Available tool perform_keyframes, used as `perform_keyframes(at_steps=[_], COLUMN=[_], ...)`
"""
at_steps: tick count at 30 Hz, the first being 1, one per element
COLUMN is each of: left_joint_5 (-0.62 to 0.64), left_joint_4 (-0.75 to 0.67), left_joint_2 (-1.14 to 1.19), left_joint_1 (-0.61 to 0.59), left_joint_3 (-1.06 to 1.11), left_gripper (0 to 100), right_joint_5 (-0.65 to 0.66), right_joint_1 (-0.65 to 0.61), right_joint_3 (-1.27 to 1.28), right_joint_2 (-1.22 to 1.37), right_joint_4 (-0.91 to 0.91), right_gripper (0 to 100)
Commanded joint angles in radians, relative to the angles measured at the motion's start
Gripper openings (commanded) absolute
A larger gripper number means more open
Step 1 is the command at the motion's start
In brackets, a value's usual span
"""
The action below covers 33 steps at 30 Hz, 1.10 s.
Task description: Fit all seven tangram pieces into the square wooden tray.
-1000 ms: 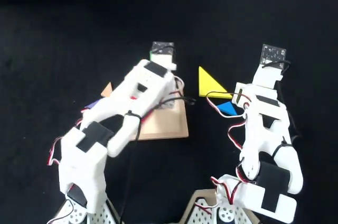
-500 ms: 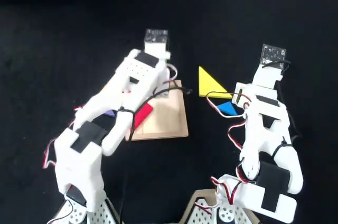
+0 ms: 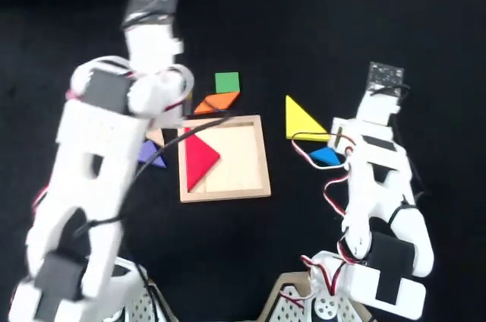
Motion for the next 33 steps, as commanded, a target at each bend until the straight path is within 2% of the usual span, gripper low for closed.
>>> perform_keyframes(at_steps=[1, 4, 8, 11, 16, 21, 25, 27, 30, 33], left_joint_5=[-0.123, -0.141, -0.115, -0.068, -0.011, -0.014, -0.006, -0.006, -0.006, -0.006], left_joint_4=[-0.091, -0.287, -0.552, -0.629, -0.669, -0.815, -0.829, -0.842, -0.901, -0.904], left_joint_2=[-0.196, -0.367, -0.626, -0.773, -0.833, -0.835, -0.833, -0.838, -0.841, -0.841], left_joint_1=[-0.18, -0.269, -0.302, -0.323, -0.404, -0.443, -0.426, -0.415, -0.421, -0.42], left_joint_3=[0.265, 0.576, 0.989, 1.152, 1.274, 1.409, 1.428, 1.449, 1.481, 1.484], left_gripper=[6, 6, 6, 6, 6, 7, 15, 18, 20, 20], right_joint_5=[-0.002, 0.049, 0.161, 0.232, 0.388, 0.408, 0.419, 0.474, 0.509, 0.512], right_joint_1=[-0.069, -0.095, -0.144, -0.198, -0.319, -0.385, -0.405, -0.41, -0.411, -0.368], right_joint_3=[-0.056, -0.091, -0.217, -0.306, -0.418, -0.529, -0.619, -0.628, -0.638, -0.644], right_joint_2=[-0.013, -0.015, -0.015, -0.015, -0.007, 0.076, 0.179, 0.226, 0.268, 0.272], right_joint_4=[0.021, 0.091, 0.31, 0.459, 0.594, 0.712, 0.787, 0.812, 0.807, 0.772], right_gripper=[21.3, 21.5, 21.5, 21.2, 21.2, 21.5, 21.8, 25.1, 30.6, 31.1])
